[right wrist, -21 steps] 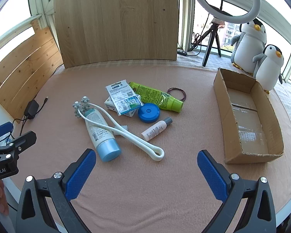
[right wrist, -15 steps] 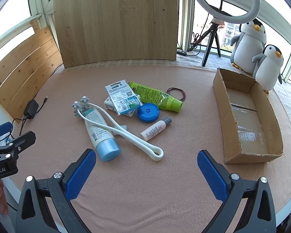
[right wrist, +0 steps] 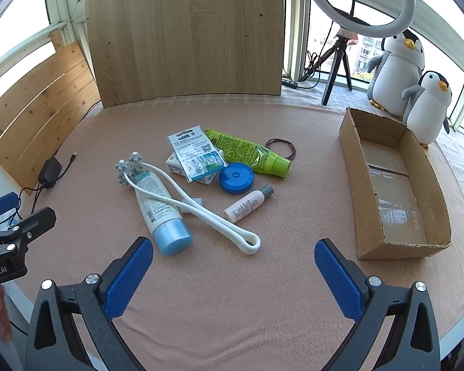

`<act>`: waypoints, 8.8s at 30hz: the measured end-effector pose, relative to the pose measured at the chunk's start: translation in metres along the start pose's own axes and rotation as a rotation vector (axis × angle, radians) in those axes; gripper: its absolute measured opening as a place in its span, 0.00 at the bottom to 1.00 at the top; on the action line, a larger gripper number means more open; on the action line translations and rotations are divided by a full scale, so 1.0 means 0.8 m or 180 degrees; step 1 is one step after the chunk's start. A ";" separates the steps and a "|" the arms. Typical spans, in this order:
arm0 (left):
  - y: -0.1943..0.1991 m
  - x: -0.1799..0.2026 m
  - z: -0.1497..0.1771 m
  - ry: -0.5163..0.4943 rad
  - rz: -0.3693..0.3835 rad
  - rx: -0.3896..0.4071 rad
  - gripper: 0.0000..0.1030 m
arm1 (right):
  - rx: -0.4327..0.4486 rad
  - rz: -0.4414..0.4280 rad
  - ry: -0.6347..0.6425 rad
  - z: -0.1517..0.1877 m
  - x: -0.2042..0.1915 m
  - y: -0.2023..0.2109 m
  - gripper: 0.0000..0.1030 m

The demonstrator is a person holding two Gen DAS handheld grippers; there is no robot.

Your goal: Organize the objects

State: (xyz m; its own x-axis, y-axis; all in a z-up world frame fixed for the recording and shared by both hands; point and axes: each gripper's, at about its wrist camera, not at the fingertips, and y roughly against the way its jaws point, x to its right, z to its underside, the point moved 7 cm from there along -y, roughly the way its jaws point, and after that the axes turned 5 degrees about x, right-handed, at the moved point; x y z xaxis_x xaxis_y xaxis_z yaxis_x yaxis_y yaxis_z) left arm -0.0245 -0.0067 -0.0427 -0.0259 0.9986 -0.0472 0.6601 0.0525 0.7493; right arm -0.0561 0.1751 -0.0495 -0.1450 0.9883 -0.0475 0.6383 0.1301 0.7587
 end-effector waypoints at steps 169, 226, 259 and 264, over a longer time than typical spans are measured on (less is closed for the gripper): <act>-0.121 0.412 -0.172 -0.0666 0.1135 -0.0166 0.92 | 0.0596 0.0506 -0.0244 -0.004 0.269 -0.039 0.52; -0.092 -0.090 0.023 0.0647 0.0426 -0.0258 1.00 | -0.0201 -0.0428 0.1120 0.029 -0.001 -0.157 0.81; -0.231 -0.037 -0.009 0.1020 0.0436 -0.0794 0.11 | -0.0114 -0.1030 0.1326 0.124 -0.152 -0.080 0.20; -0.227 -0.029 -0.015 0.1069 0.0448 -0.0734 0.10 | -0.0058 -0.1030 0.1302 0.126 -0.152 -0.077 0.19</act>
State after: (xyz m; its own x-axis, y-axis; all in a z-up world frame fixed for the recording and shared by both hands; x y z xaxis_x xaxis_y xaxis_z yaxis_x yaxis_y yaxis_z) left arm -0.1530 -0.0395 -0.1699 -0.2157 0.9426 0.2551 0.4906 -0.1213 0.8629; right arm -0.0018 0.0550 -0.1562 -0.6186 0.7852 -0.0265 0.4992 0.4189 0.7585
